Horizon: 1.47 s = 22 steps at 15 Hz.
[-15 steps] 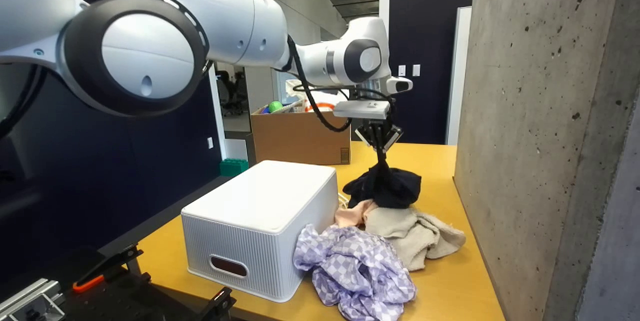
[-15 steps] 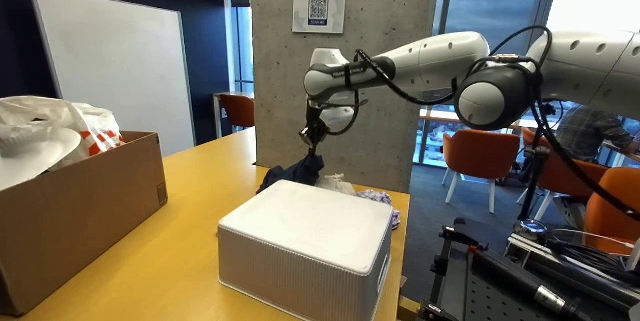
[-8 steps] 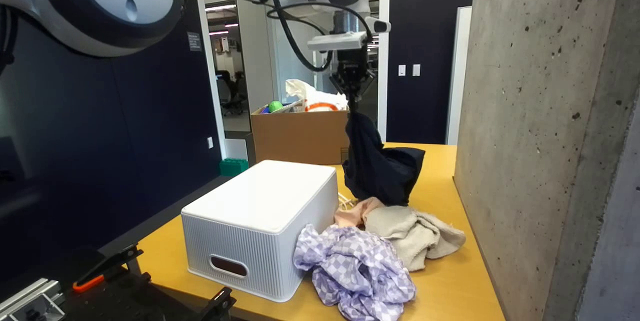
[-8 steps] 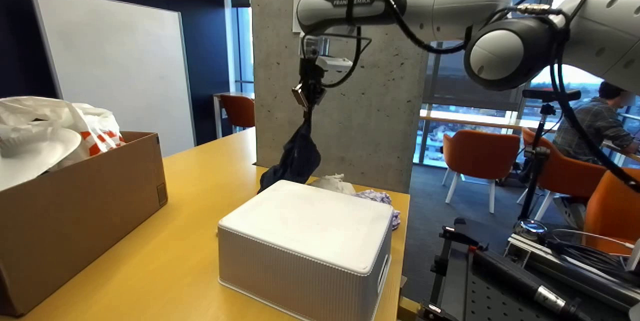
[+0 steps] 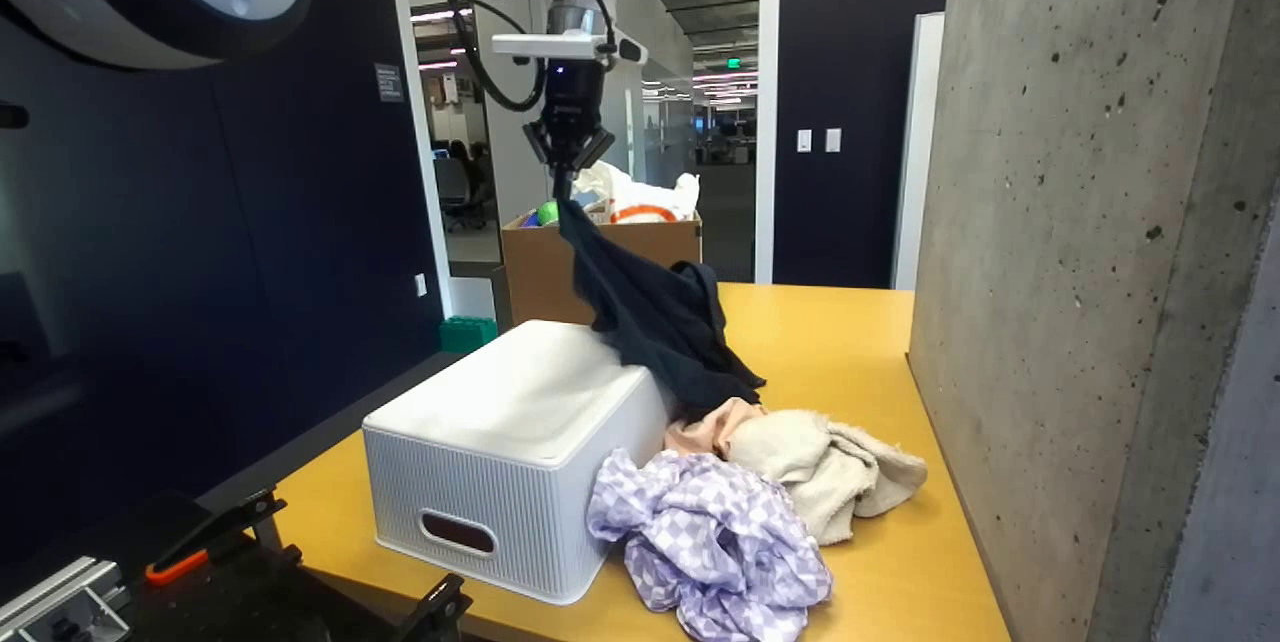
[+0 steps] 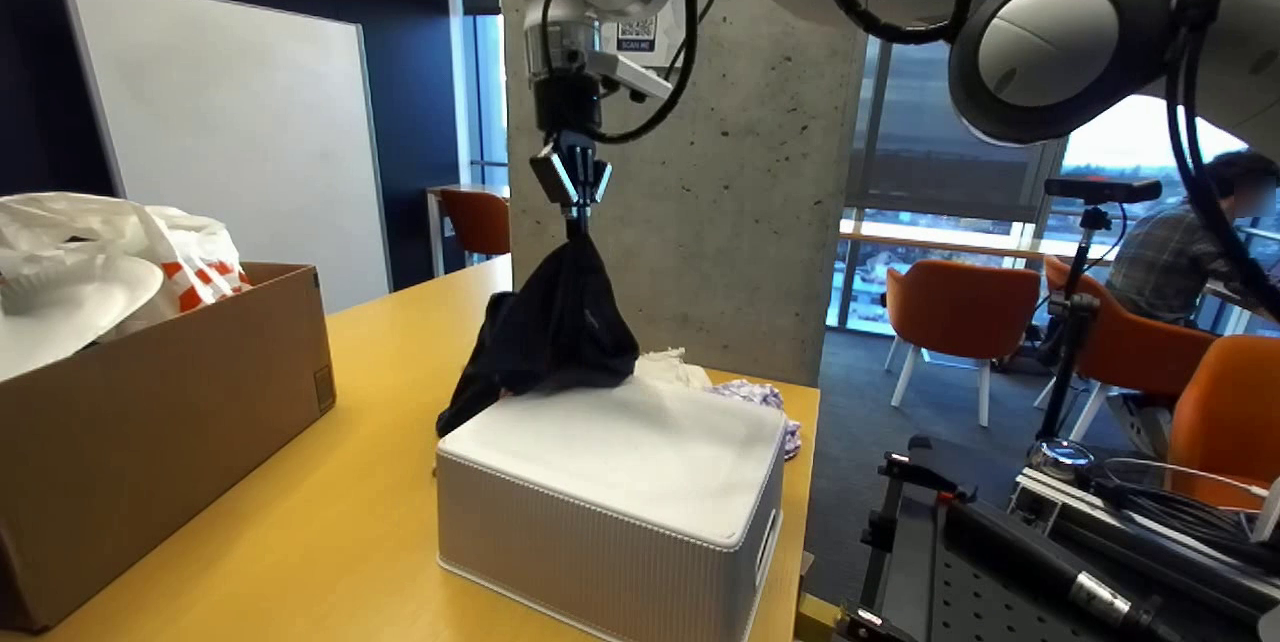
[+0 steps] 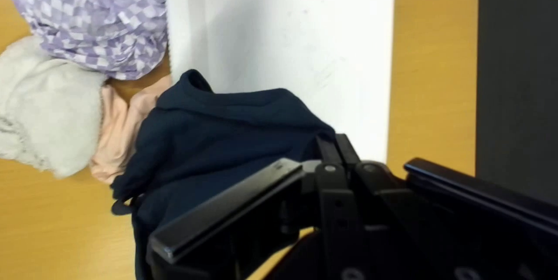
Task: Remove the checked cloth from the white basket, put it on the table and put the blue shirt on the white basket
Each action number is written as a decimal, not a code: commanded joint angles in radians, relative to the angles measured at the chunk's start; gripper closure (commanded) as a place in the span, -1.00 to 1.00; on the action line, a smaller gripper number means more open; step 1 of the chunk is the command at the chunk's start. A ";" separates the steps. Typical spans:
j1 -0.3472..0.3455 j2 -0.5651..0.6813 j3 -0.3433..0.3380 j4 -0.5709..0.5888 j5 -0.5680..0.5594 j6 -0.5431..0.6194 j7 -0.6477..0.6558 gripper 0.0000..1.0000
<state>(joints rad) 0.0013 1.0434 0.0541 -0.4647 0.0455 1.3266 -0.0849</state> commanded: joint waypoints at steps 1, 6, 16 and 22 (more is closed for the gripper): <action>0.056 0.076 0.014 0.068 0.009 -0.141 0.011 0.99; 0.109 0.096 0.009 0.049 0.002 -0.304 0.030 0.99; 0.210 0.022 0.079 -0.040 0.036 -0.542 -0.021 0.99; 0.215 -0.072 0.111 -0.266 0.059 -0.502 0.000 0.43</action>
<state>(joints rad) 0.2346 1.0415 0.1492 -0.6160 0.0749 0.8243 -0.0962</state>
